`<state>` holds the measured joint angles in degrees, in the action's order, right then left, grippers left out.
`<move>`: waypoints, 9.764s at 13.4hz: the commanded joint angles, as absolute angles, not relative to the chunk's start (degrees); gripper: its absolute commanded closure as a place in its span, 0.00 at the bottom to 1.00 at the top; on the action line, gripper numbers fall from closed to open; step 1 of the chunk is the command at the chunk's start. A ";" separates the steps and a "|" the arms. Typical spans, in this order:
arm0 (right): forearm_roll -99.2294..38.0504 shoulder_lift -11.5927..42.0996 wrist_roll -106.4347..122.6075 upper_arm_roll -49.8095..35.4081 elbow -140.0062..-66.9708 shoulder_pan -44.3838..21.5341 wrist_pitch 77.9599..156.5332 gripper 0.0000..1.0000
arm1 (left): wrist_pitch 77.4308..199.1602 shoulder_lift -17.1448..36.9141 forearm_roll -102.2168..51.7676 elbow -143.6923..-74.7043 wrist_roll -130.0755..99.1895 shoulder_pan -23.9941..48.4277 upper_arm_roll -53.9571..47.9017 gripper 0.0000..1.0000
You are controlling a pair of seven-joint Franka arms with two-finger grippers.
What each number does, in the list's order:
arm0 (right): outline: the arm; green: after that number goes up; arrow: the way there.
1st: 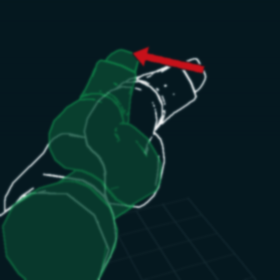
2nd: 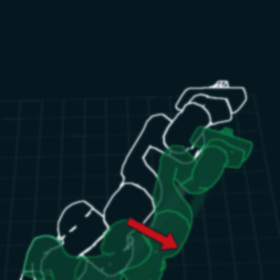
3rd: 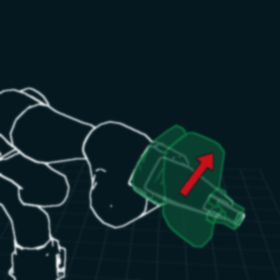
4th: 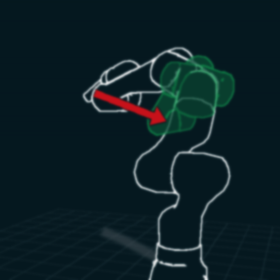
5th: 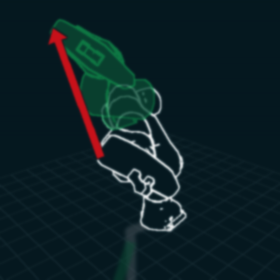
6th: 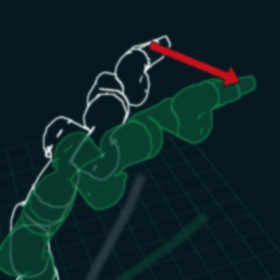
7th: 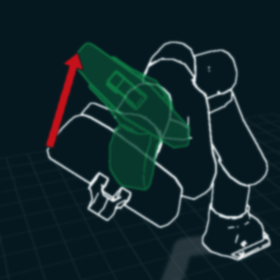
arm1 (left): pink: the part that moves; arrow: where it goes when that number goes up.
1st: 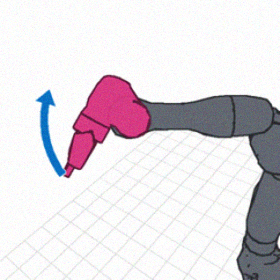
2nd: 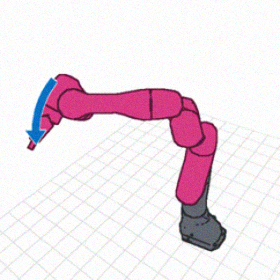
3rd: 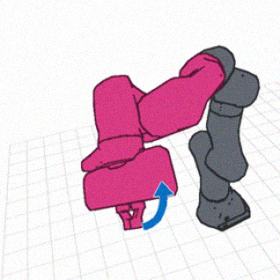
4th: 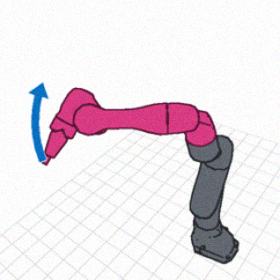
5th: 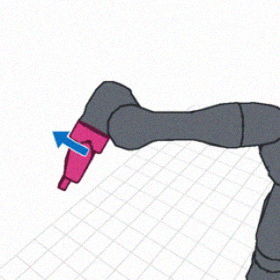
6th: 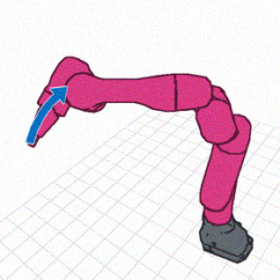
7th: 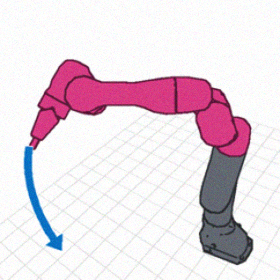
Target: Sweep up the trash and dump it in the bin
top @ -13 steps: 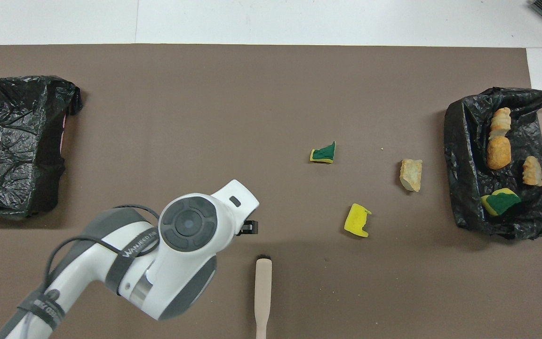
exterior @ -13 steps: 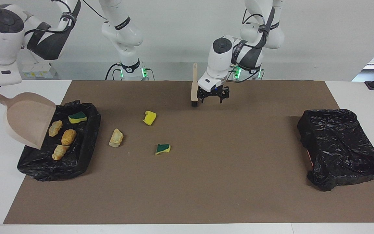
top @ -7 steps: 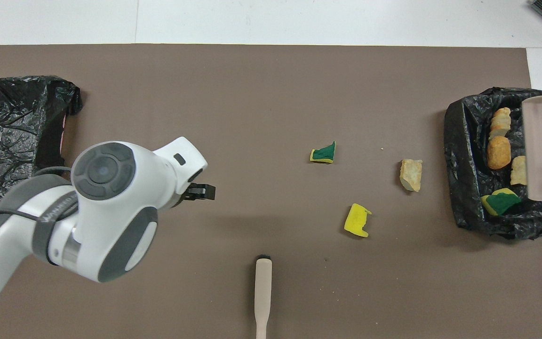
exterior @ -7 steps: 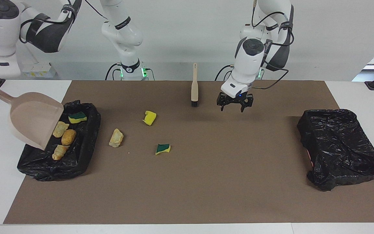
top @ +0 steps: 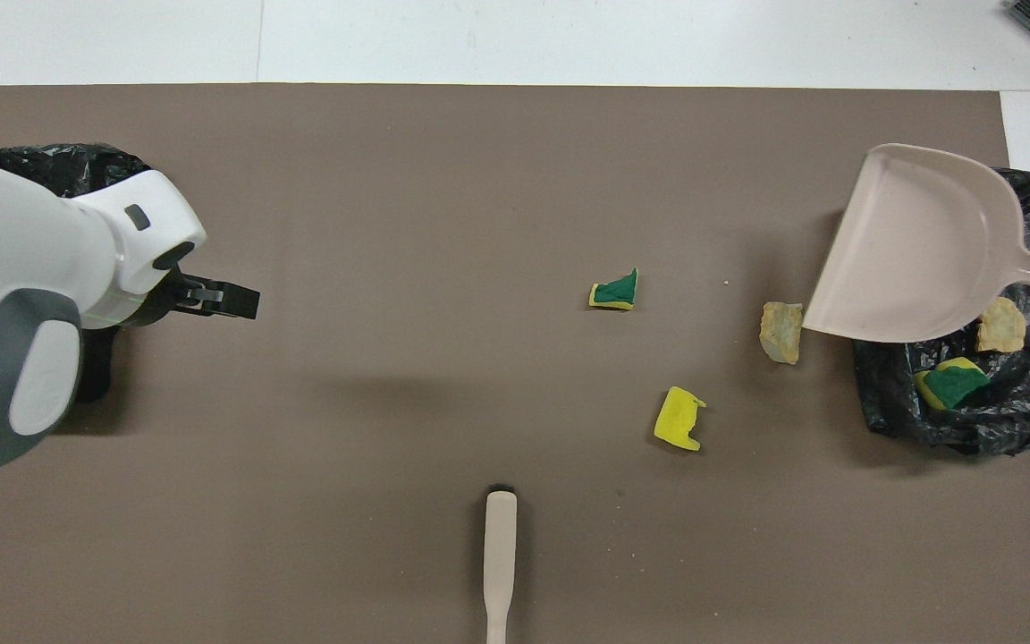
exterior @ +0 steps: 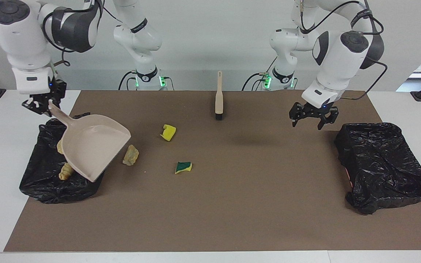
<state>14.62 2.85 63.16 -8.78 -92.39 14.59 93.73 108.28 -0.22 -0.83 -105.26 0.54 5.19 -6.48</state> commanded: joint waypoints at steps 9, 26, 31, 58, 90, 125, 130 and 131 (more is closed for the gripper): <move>2.73 2.10 16.83 -8.79 -98.35 -1.74 95.62 1.00 | 83.51 -1.05 0.35 -85.43 4.65 2.72 -3.69 0.00; 0.00 18.97 -35.32 -8.79 -98.35 -26.18 124.36 1.00 | 84.37 -3.52 0.18 -86.66 5.01 2.81 -1.85 0.00; 0.09 23.38 -40.34 -8.79 -98.62 -28.31 129.37 1.00 | 84.20 -3.60 0.18 -86.75 4.83 2.90 -1.85 0.00; -16.60 -8.17 -56.16 -8.97 -138.77 -49.12 127.95 0.00 | 86.30 -3.43 0.26 -86.92 4.66 3.52 -1.93 0.00; 13.35 -8.09 -20.60 -8.53 -124.19 -6.18 100.89 1.00 | 129.12 19.16 0.18 -105.47 -28.21 37.44 -2.46 0.37; -2.81 -4.65 -30.30 -9.05 -128.39 -11.34 99.15 1.00 | 123.14 8.44 16.44 -116.36 53.96 30.23 -2.02 1.00; -9.99 -10.27 -44.79 -9.05 -135.96 -13.71 99.93 1.00 | 122.87 7.12 16.35 -118.47 53.88 31.02 -2.20 1.00; -11.93 -11.15 -46.39 -9.05 -137.01 -14.93 100.63 1.00 | 122.96 6.95 16.35 -118.91 53.88 31.03 -2.20 1.00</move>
